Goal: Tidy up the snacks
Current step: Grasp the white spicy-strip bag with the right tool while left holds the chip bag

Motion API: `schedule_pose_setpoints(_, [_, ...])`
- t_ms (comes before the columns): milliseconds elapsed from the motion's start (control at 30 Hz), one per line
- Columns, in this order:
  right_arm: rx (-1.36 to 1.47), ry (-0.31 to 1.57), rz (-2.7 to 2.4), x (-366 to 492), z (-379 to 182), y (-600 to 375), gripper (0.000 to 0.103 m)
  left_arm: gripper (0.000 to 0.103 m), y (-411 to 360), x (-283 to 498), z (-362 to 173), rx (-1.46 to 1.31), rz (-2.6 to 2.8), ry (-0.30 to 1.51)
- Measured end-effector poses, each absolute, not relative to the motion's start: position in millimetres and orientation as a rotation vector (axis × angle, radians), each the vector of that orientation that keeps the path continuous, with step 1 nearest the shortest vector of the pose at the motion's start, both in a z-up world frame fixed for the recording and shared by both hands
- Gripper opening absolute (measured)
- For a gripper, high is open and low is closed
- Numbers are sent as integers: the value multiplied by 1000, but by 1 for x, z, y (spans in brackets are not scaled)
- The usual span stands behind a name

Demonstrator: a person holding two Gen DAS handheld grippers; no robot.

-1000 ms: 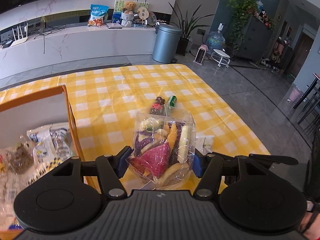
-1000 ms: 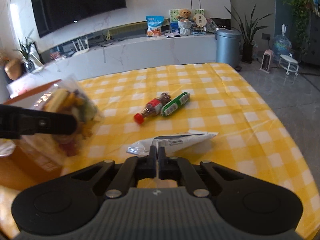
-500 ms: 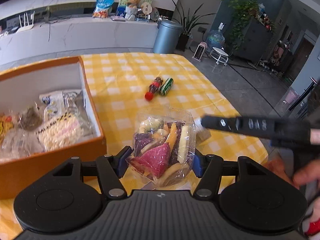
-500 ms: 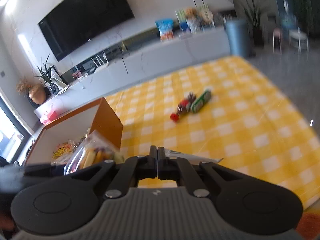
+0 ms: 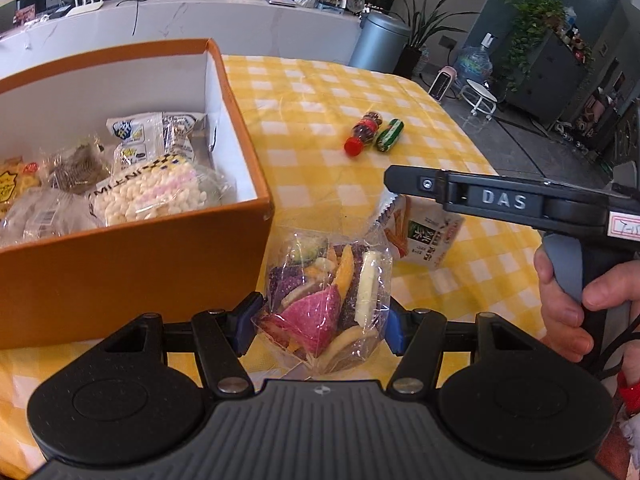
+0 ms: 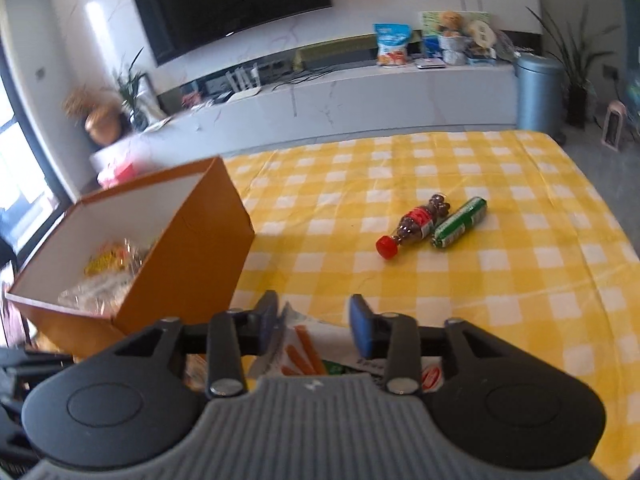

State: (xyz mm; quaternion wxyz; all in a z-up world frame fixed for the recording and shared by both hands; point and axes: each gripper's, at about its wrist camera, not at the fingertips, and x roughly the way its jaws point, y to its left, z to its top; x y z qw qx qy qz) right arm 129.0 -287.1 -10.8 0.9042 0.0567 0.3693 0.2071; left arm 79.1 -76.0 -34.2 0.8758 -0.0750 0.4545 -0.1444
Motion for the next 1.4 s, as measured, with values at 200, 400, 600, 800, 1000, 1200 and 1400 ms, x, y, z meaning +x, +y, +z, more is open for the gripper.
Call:
schedule_pose_setpoints(200, [143,754,453,131,-16,-294,68,70,-75,83,-42,-167,-297,969])
schedule_pose_setpoints(400, [192,779,406,138,-21,-294,71,70,-74,84,-43,-180,-297,976])
schedule_pose_setpoints(600, [231,806,399,131,-22,-287,84,70,-75,87,-44,-180,-288,988])
schedule_pose_setpoints(800, [323,835,341,134,-29,-296,94,70,-74,88,-47,-197,-289,1002])
schedule_pose_setpoints(1000, [387,883,211,123,-32,-297,94,70,-74,87,-47,-204,-286,1009])
schedule_pose_setpoints(1200, [629,1044,31,117,-70,-310,93,70,-71,87,-48,-209,-290,1009])
schedule_pose_setpoints(1400, [622,1014,-48,136,-71,-311,95,70,-73,91,-47,-209,-279,1012])
